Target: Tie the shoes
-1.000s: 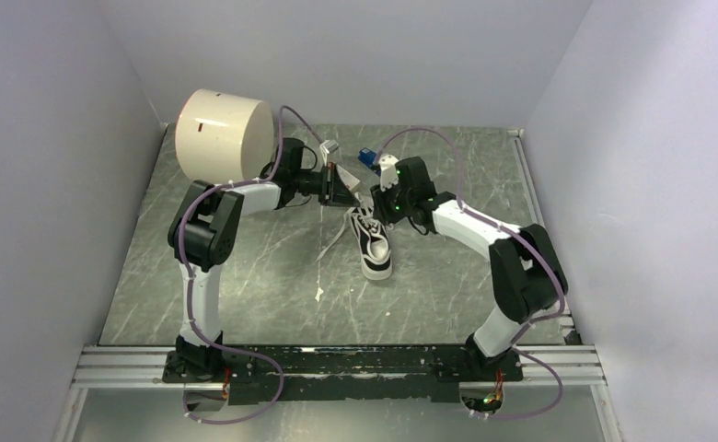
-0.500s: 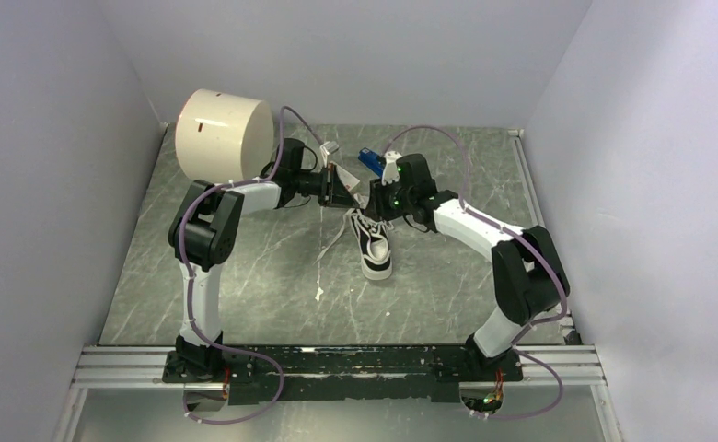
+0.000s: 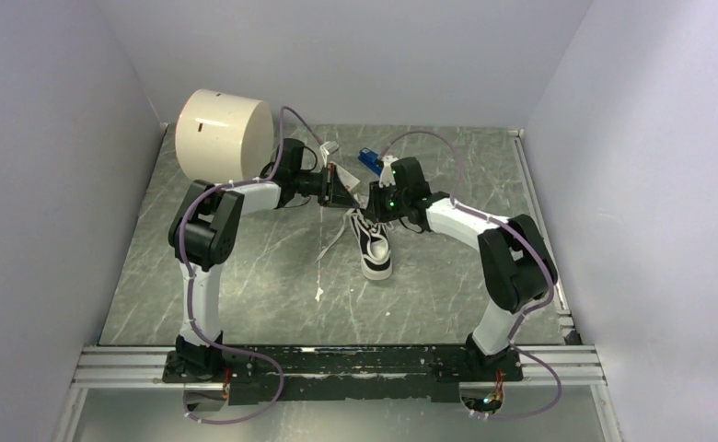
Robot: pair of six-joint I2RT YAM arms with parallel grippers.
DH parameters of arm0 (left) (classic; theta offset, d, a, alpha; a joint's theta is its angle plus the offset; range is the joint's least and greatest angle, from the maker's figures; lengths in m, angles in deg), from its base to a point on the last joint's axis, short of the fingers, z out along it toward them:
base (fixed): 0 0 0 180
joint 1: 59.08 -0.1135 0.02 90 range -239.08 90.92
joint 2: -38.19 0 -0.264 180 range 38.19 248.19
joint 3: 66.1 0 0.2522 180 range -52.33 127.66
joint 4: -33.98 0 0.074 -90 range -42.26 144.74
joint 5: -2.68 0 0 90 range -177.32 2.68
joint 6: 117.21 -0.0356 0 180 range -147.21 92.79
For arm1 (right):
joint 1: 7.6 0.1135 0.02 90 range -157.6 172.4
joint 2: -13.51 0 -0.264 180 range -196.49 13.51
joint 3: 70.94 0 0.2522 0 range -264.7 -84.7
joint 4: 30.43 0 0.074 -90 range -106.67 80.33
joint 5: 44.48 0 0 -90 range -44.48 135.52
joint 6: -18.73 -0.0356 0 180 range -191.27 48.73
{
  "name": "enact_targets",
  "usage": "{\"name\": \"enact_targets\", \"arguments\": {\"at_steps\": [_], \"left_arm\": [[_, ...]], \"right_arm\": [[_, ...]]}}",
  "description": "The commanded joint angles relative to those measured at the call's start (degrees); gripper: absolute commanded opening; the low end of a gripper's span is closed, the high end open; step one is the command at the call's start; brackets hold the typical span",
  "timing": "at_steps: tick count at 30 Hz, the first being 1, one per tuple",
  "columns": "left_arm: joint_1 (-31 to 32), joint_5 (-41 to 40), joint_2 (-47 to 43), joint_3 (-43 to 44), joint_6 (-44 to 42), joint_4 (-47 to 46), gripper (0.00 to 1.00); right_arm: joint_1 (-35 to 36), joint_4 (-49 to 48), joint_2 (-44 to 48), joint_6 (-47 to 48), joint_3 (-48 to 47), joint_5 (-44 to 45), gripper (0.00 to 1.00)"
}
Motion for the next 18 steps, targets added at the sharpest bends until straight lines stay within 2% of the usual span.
{"name": "enact_targets", "arguments": {"at_steps": [1, 2, 3, 4, 7, 10, 12, 18], "left_arm": [[-0.15, -0.12, -1.01, -0.44, -1.0, -0.19, 0.05], [-0.15, -0.36, -0.95, -0.4, -1.12, -0.03, 0.05], [-0.15, -0.57, -0.93, -0.24, -1.02, 0.05, 0.05], [-0.15, -0.88, -0.93, -0.04, -1.04, 0.19, 0.05], [-0.03, -1.53, -1.14, 0.57, -2.12, 1.94, 0.05], [0.62, -2.17, -1.19, 0.8, -2.93, 3.66, 0.05], [1.33, -2.47, -1.56, 0.17, -2.66, 2.99, 0.05], [2.21, -3.93, -2.07, -1.86, -2.99, 3.28, 0.05]], "right_arm": [[-0.02, 0.11, -1.85, 0.18, -2.45, 2.57, 0.21], [-0.04, 1.48, -1.52, 0.1, -2.87, 1.53, 0.15], [-0.21, 3.84, -1.14, -0.01, -3.73, -0.41, 0.04], [-0.5, 8.09, -0.85, -0.43, -6.33, -3.54, 0.0], [-3.21, 28.37, -2.39, -2.27, -15.68, -17.05, 0.0], [-7.7, 50.81, -4.11, 0.51, -21.06, -24.8, 0.0], [-9.33, 57.5, -3.77, 2.12, -21.17, -30.67, 0.0], [-10.94, 59.8, 0.64, -6.03, -22.2, -35.25, 0.0]]}}
